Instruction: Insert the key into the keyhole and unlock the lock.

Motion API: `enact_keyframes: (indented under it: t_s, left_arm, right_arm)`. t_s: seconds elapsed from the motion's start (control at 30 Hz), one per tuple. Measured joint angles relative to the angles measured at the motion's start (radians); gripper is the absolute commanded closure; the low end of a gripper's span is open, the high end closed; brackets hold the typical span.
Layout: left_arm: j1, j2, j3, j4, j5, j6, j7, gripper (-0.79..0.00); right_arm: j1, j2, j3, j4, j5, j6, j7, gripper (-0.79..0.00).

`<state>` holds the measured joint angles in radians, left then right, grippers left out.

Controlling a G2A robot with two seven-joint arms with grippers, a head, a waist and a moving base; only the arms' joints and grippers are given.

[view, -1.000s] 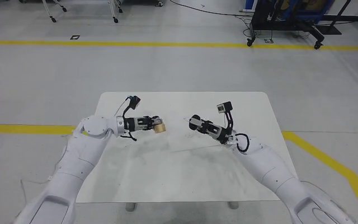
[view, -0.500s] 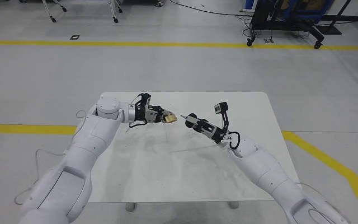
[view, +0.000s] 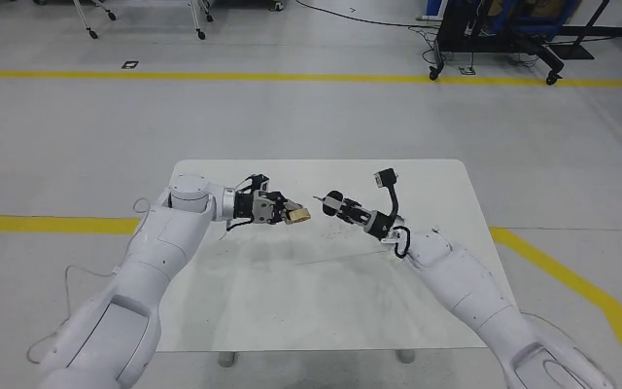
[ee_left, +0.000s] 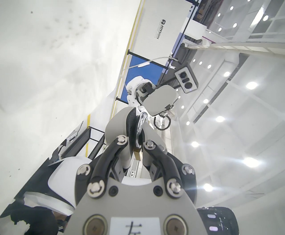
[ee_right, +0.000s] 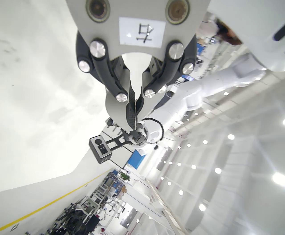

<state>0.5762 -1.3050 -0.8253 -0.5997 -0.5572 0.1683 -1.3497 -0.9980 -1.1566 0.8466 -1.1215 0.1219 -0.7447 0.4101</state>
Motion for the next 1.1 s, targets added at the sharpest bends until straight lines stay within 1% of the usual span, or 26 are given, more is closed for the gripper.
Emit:
enact_keyframes:
  t_s: [0.1,0.17,0.27,0.33,0.43,0.57,0.7,0.8,0.9,1.0,1.1]
  left_arm:
    - [-0.014,-0.008,0.013,-0.002,0.011,0.058,0.016,0.000]
    - [-0.025,-0.018,0.029,-0.005,0.023,0.078,0.019,0.000]
    - [-0.038,-0.033,0.060,0.003,0.046,0.095,-0.002,0.000]
    - [-0.042,-0.043,0.074,0.022,0.047,0.107,-0.018,0.000]
    - [-0.053,-0.056,0.080,0.061,0.026,0.119,-0.046,0.000]
    - [-0.060,-0.075,0.061,0.126,-0.066,0.150,-0.103,0.000]
    - [-0.055,-0.096,0.052,0.176,-0.137,0.182,-0.114,0.000]
    - [-0.051,-0.112,0.049,0.212,-0.171,0.196,-0.089,0.000]
    - [-0.059,-0.129,0.064,0.239,-0.148,0.188,-0.021,0.000]
    - [-0.071,-0.143,0.074,0.266,-0.130,0.183,0.035,0.000]
    - [-0.087,-0.154,0.074,0.299,-0.127,0.183,0.058,0.000]
  right_arm:
    - [-0.074,0.029,0.072,-0.112,-0.224,0.035,-0.093,0.000]
    - [-0.128,0.049,0.129,-0.192,-0.343,0.067,-0.130,0.000]
    - [-0.210,0.072,0.207,-0.306,-0.479,0.126,-0.176,0.000]
    - [-0.242,0.077,0.235,-0.345,-0.512,0.153,-0.190,0.000]
    - [-0.235,0.077,0.231,-0.337,-0.509,0.148,-0.188,0.000]
    - [-0.235,0.077,0.230,-0.336,-0.508,0.147,-0.188,0.000]
    - [-0.235,0.077,0.231,-0.342,-0.516,0.153,-0.186,0.000]
    - [-0.242,0.080,0.245,-0.385,-0.611,0.207,-0.193,0.000]
    - [-0.257,0.088,0.271,-0.444,-0.724,0.239,-0.186,0.000]
    - [-0.279,0.098,0.300,-0.521,-0.848,0.290,-0.153,0.000]
    - [-0.304,0.108,0.322,-0.613,-0.991,0.353,-0.091,0.000]
